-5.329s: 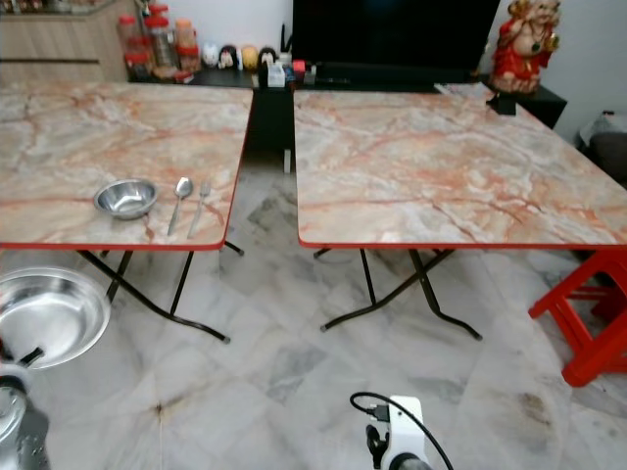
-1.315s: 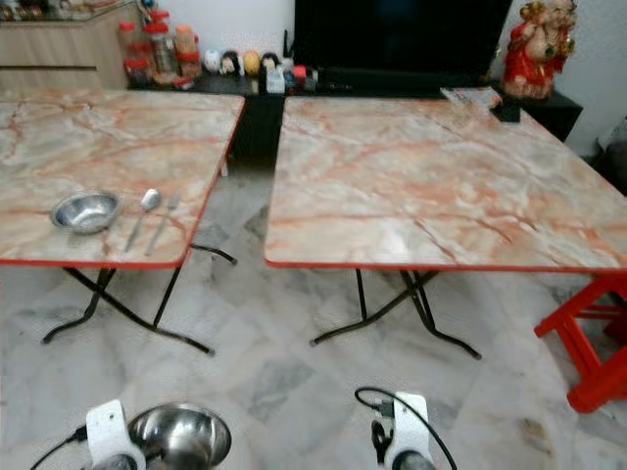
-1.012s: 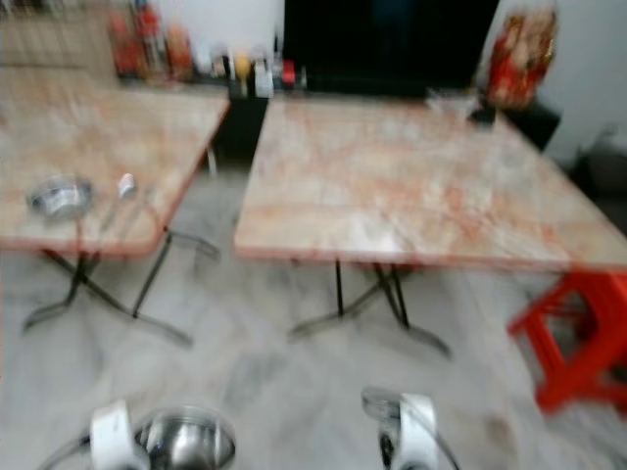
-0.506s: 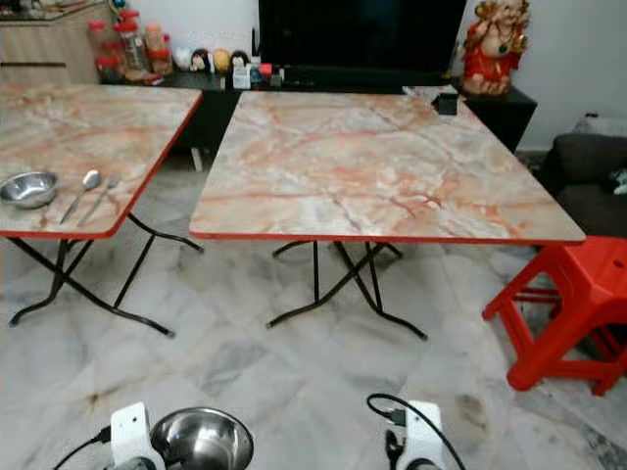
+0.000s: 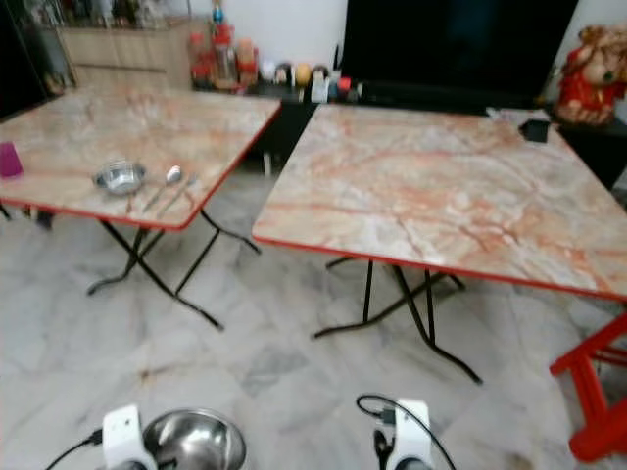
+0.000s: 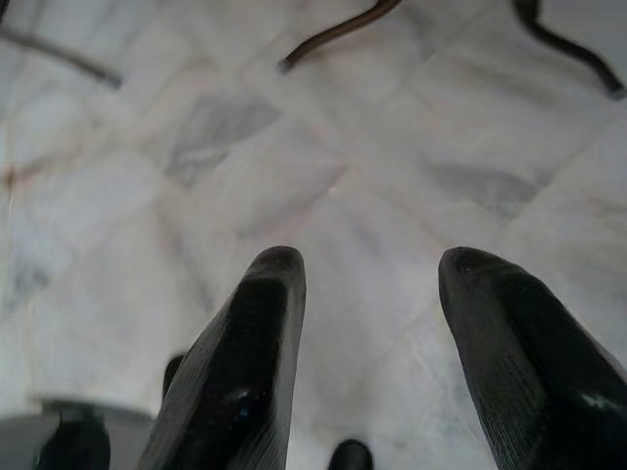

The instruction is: Setting the table

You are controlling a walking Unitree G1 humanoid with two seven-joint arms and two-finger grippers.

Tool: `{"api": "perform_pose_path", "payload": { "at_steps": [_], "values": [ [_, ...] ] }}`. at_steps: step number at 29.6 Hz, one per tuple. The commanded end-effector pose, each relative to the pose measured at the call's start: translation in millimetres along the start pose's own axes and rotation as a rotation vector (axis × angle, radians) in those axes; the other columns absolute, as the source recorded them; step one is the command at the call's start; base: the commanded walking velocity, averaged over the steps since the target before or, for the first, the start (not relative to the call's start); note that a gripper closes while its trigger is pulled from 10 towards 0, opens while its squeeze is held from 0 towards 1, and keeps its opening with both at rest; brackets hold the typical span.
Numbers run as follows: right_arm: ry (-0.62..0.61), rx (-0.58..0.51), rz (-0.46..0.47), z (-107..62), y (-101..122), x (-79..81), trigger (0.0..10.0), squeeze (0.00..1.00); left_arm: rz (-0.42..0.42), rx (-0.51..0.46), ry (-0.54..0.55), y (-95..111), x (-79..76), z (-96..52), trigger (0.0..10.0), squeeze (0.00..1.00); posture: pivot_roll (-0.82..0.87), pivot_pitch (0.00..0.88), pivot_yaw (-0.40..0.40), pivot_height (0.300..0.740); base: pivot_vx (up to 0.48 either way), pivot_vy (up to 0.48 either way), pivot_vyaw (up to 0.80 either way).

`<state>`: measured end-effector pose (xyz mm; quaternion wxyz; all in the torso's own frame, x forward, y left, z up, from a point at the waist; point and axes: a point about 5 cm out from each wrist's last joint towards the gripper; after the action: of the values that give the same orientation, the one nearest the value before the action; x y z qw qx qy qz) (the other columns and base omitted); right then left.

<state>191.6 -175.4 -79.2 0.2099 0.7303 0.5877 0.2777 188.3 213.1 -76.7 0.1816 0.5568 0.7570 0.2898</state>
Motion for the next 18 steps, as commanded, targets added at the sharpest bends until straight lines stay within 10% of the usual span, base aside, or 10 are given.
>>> {"api": "perform_pose_path", "payload": {
  "at_steps": [1,18],
  "values": [
    [-0.036,0.015,0.002,-3.5,-5.9,-12.5,10.0,0.0,0.006,-0.009,-0.038,4.2,-13.2,0.5,10.0,0.0,0.03,0.0,-0.049,0.74,0.394,0.0,0.0],
    [-0.044,0.012,0.016,-3.7,-5.6,-14.0,10.0,0.0,-0.097,-0.052,-0.059,10.2,-15.6,0.7,10.0,0.0,0.03,0.0,-0.047,0.74,0.291,0.0,0.0]
  ]
}}
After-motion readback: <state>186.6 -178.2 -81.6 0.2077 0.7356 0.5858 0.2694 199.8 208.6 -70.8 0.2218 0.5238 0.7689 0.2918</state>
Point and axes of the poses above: a point about 5 cm out from each wrist's last joint towards the gripper, its own z axis pointing out of the wrist towards the gripper, its own y axis along the axis of the wrist's last joint, x = y × z, and after that the axes turned 6 degrees about z, right-handed
